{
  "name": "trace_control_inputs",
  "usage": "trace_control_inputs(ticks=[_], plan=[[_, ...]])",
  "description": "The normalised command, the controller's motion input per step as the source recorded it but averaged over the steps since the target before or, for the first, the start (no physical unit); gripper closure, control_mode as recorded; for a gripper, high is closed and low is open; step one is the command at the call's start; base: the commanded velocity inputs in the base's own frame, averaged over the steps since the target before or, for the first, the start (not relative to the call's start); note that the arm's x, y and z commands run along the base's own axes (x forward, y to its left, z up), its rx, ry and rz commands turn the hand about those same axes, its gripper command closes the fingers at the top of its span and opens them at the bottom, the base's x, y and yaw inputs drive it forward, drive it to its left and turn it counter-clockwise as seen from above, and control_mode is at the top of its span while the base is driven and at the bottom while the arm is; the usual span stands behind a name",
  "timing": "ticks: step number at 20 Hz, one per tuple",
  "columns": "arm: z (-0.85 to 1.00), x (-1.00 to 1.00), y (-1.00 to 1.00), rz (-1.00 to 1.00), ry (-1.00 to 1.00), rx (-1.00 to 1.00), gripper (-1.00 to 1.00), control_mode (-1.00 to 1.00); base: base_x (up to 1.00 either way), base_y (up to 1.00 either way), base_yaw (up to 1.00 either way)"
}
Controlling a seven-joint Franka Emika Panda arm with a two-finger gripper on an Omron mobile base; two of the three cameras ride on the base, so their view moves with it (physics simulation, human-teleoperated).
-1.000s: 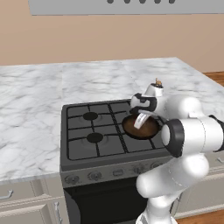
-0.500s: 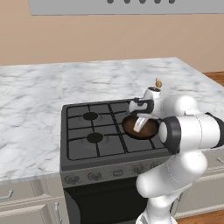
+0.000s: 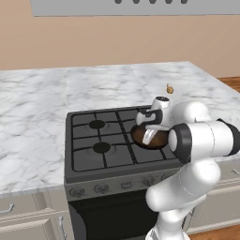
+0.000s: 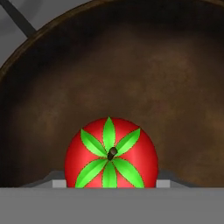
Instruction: Place the pan on the front right burner on the stove. Then place the tomato and the onion in the pan and turn on the front right burner.
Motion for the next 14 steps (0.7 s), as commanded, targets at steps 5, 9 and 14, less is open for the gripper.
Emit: trace_control_inputs(ticks=[5,9,14], plan=[[-0.13,0.0,0.0,0.0,0.0,-0.04,1.0,-1.0,0.0,0.0,0.0],[-0.12,0.0,0.0,0.01,0.0,-0.03,1.0,-1.0,0.0,0.0,0.0],[-0.09,0.0,0.0,0.02,0.0,-0.03,-1.0,-1.0,0.0,0.0,0.0]])
